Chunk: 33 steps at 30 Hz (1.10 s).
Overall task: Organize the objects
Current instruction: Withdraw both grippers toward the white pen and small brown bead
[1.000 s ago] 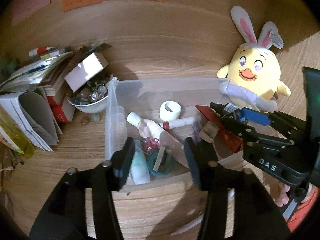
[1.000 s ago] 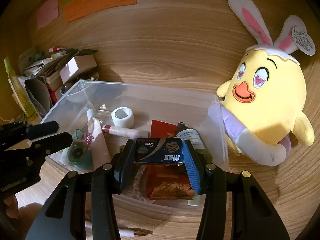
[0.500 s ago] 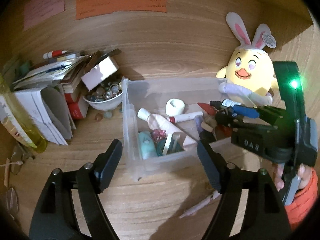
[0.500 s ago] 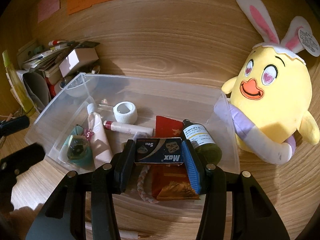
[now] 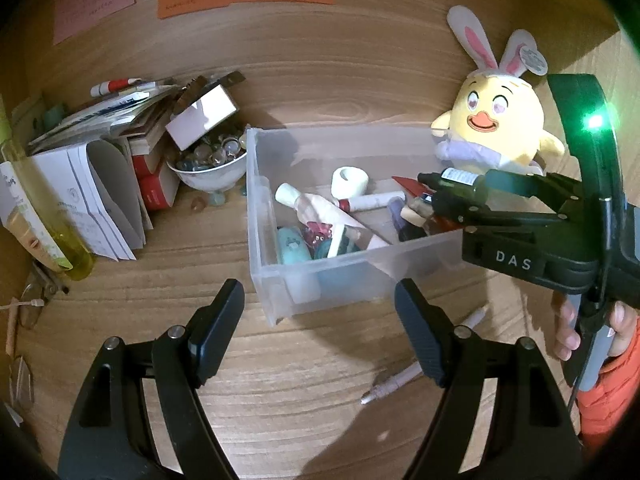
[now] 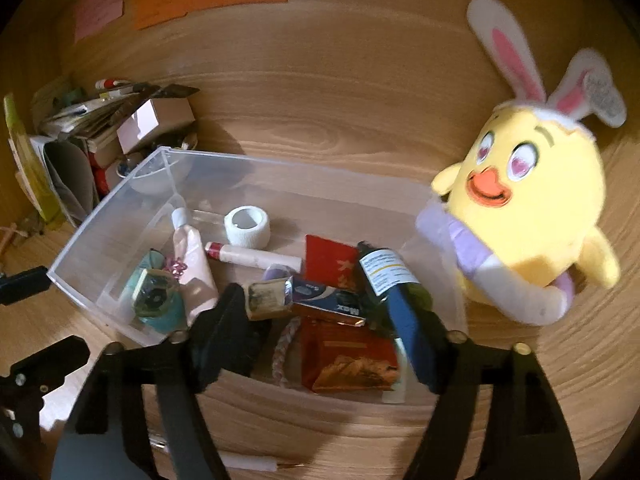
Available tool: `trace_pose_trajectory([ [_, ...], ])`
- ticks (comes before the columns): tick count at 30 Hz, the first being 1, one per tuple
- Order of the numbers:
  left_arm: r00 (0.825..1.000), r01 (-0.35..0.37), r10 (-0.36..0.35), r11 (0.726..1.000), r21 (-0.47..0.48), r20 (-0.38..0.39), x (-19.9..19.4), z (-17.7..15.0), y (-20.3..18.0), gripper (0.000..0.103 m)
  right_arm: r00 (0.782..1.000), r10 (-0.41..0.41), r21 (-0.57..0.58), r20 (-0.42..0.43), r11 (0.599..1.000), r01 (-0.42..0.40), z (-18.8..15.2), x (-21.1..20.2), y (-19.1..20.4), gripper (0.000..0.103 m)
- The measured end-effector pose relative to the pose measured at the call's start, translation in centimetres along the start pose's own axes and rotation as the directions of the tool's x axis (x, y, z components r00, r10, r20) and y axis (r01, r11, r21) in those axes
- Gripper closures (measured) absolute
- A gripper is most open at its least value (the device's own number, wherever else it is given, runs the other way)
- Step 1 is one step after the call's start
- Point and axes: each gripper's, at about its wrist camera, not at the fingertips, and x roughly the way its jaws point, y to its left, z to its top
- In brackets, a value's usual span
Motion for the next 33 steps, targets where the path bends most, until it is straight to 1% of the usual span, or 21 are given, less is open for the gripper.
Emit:
trace_pose_trajectory([
  [6, 1.000, 0.013, -0.013, 1.000, 0.015, -0.004, -0.8, -0.6, -0.5, 0.024, 1.000, 0.006, 0.005, 0.008, 1.000, -0.006, -0.4, -1.2, 0.0, 0.031],
  [8, 1.000, 0.011, -0.011, 1.000, 0.022, 0.000, -1.1, -0.8, -0.7, 0.017, 1.000, 0.007, 0.008, 0.010, 1.000, -0.008, -0.6, -1.7, -0.1, 0.031],
  [9, 1.000, 0.007, -0.007, 1.000, 0.027, 0.006, -1.3, -0.9, -0.8, 0.015, 1.000, 0.009, 0.010, 0.012, 1.000, -0.009, -0.8, -2.0, -0.2, 0.030],
  [13, 1.000, 0.002, -0.002, 0.999, 0.053, 0.011, -1.9, -1.5, -1.3, 0.015, 1.000, 0.016, 0.020, 0.025, 1.000, -0.016, -1.5, -3.5, -0.6, 0.024],
  [17, 1.000, 0.005, -0.005, 0.998, 0.069, -0.004, -1.8, -2.2, -1.8, 0.015, 0.999, 0.024, 0.023, 0.022, 0.999, -0.024, -2.4, -4.6, -1.1, 0.024],
  [20, 0.999, 0.014, -0.012, 0.997, 0.075, -0.031, -1.2, -2.8, -1.9, 0.015, 0.999, 0.039, 0.022, 0.013, 0.999, -0.040, -3.2, -5.1, -1.3, 0.023],
  [25, 0.995, 0.042, -0.035, 0.996, 0.082, -0.092, 0.2, -4.0, -2.3, 0.015, 0.995, 0.092, 0.013, -0.034, 0.996, -0.092, -5.1, -5.0, -1.1, 0.022],
  [27, 0.991, 0.065, -0.055, 0.995, 0.081, -0.120, 0.8, -4.5, -2.5, 0.015, 0.991, 0.115, 0.003, -0.065, 0.993, -0.115, -5.7, -4.3, -0.7, 0.022],
  [29, 0.988, 0.076, -0.065, 0.994, 0.077, -0.138, 1.2, -4.8, -2.7, 0.015, 0.989, 0.120, -0.006, -0.086, 0.993, -0.121, -6.1, -3.7, -0.4, 0.022],
  [33, 0.986, 0.086, -0.073, 0.993, 0.084, -0.153, 1.7, -5.1, -3.2, 0.015, 0.974, 0.170, 0.000, -0.150, 0.985, -0.172, -6.6, -1.8, 0.1, 0.022],
])
